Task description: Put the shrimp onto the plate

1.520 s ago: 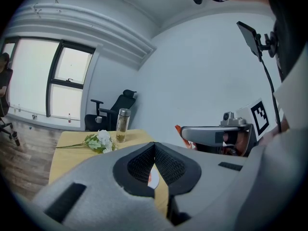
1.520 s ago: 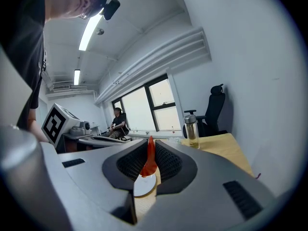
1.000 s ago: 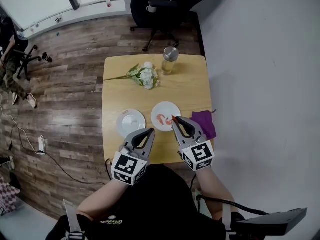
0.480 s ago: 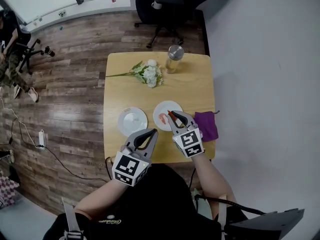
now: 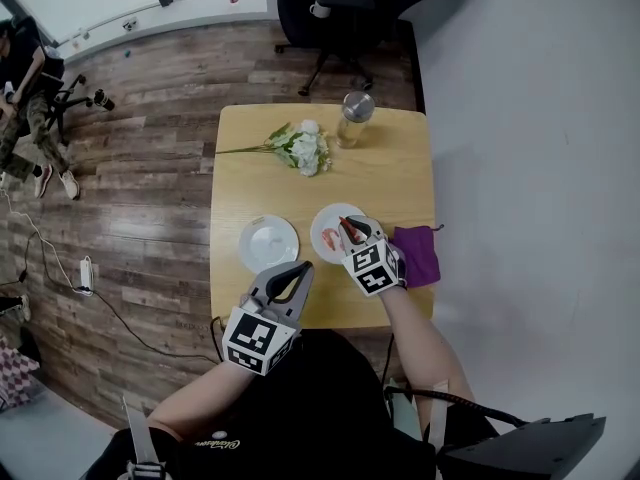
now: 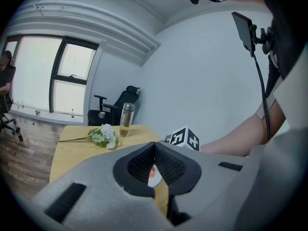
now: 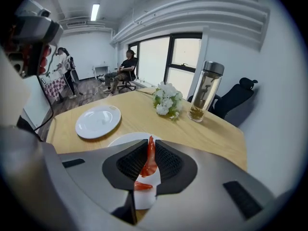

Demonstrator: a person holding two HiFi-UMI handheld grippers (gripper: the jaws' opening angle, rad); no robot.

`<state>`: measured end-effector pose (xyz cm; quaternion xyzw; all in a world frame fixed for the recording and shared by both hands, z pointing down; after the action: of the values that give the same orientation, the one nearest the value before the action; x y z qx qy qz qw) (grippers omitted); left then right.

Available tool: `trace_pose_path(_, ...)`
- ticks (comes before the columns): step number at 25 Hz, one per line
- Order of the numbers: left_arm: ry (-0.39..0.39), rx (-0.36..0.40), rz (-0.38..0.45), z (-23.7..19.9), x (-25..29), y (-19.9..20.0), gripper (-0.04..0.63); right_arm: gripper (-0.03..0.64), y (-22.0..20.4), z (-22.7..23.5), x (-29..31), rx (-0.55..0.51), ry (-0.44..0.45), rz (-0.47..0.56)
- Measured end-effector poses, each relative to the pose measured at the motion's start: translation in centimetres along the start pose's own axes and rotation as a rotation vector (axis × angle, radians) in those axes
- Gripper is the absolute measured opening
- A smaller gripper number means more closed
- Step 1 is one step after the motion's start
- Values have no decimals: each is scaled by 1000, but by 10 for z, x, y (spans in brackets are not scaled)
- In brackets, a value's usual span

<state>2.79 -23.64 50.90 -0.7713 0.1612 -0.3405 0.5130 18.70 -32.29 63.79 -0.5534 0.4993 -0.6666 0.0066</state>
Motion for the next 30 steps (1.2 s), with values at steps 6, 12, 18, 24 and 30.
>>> trace_pose_path(6,5,-10,-6,1,-2,-1,3,48,-2,2,16,-89,14,-67)
trace_pose_path(12,11,-16,-13,-2,-5,-3,2,48,-3,-2,27,-146,24,-105)
trace_pose_path(18,25,-21,-5,-6,-7,-10,3,48,-6,-4,36,-193,31,-134)
trace_pose_path(24,25,-34,-10,-9,-14,-11,2,48,-9,-6,41,-217,34,-186)
trace_pose_path(30,30,-36,-16,-14,-9,-14,2,48,-16,-1,49,-215,46,-202)
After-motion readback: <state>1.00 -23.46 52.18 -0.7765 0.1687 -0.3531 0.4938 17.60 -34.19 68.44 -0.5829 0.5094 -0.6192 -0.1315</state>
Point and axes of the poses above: the fingertips, and each gripper's own axes: x forward along the fingers, z to its right, y out of its top, the point moved 7 cm from there along -x, backward along the fingers, and after that the axes turned 3 degrees about x, right-handed, at the moved point
